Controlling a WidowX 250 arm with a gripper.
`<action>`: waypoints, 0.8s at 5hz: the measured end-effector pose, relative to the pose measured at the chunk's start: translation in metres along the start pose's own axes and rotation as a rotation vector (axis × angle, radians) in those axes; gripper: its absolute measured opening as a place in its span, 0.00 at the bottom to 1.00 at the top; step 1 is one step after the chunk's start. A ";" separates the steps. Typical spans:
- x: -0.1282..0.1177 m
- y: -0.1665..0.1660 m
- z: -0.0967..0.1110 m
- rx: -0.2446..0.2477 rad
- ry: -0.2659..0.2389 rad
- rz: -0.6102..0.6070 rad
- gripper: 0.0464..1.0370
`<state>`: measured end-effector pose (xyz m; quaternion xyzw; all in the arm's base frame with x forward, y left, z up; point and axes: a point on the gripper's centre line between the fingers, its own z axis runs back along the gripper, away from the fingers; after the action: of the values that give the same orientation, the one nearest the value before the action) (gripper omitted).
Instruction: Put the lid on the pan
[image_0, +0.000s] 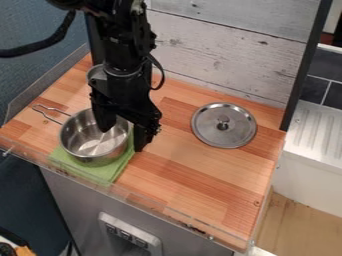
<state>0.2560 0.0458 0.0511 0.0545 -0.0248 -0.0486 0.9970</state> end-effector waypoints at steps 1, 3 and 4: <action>-0.002 -0.002 -0.006 -0.010 0.025 0.003 0.96; 0.077 -0.046 -0.009 -0.038 -0.006 -0.068 0.96; 0.120 -0.073 -0.010 -0.036 -0.052 -0.085 0.96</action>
<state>0.3695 -0.0369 0.0381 0.0362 -0.0476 -0.0928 0.9939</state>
